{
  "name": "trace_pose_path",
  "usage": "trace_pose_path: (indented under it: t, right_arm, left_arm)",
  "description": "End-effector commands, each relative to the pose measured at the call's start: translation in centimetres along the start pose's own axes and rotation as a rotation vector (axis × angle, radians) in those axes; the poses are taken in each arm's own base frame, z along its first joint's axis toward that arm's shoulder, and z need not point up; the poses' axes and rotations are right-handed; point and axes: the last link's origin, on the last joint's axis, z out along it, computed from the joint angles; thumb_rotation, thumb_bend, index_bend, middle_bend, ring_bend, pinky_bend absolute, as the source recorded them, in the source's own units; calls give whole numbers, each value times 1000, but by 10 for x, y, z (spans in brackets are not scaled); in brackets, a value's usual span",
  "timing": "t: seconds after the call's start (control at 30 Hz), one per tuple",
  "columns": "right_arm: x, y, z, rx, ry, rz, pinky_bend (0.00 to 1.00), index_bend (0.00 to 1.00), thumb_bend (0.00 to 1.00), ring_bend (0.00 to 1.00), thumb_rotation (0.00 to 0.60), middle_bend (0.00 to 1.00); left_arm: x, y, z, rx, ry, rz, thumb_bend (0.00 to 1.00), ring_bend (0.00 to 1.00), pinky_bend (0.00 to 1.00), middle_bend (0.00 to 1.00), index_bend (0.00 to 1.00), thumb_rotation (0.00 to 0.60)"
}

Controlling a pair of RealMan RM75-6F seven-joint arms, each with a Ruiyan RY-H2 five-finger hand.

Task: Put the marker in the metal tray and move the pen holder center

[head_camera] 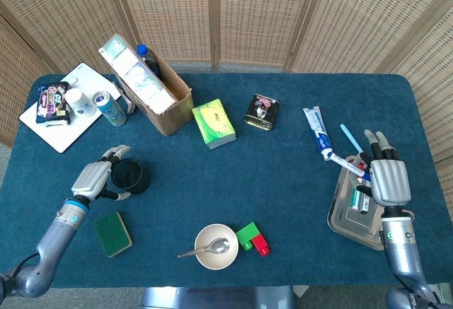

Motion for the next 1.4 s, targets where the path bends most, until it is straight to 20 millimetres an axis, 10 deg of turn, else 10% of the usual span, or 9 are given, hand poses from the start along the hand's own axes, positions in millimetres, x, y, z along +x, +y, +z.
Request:
trace_pose_path:
  t: [0.03, 0.73, 1.17, 1.4]
  right_arm:
    - [1, 1, 0, 0, 3, 0, 239, 585, 406, 54, 600, 44]
    - [4, 5, -1, -13, 11, 2, 239, 587, 414, 54, 600, 44]
    - [12, 18, 5, -46, 33, -15, 239, 588, 417, 55, 600, 44]
    - [12, 25, 7, -66, 31, -9, 239, 590, 418, 55, 600, 44]
  left_arm:
    - [-2, 6, 4, 8, 35, 13, 141, 281, 475, 304, 145, 600]
    - [0, 58, 8, -108, 46, -108, 183, 387, 564, 445, 275, 600]
    - [-36, 208, 33, -396, -55, -175, 181, 362, 555, 436, 275, 600]
    - [-66, 247, 43, -420, -79, -83, 181, 362, 552, 436, 277, 600]
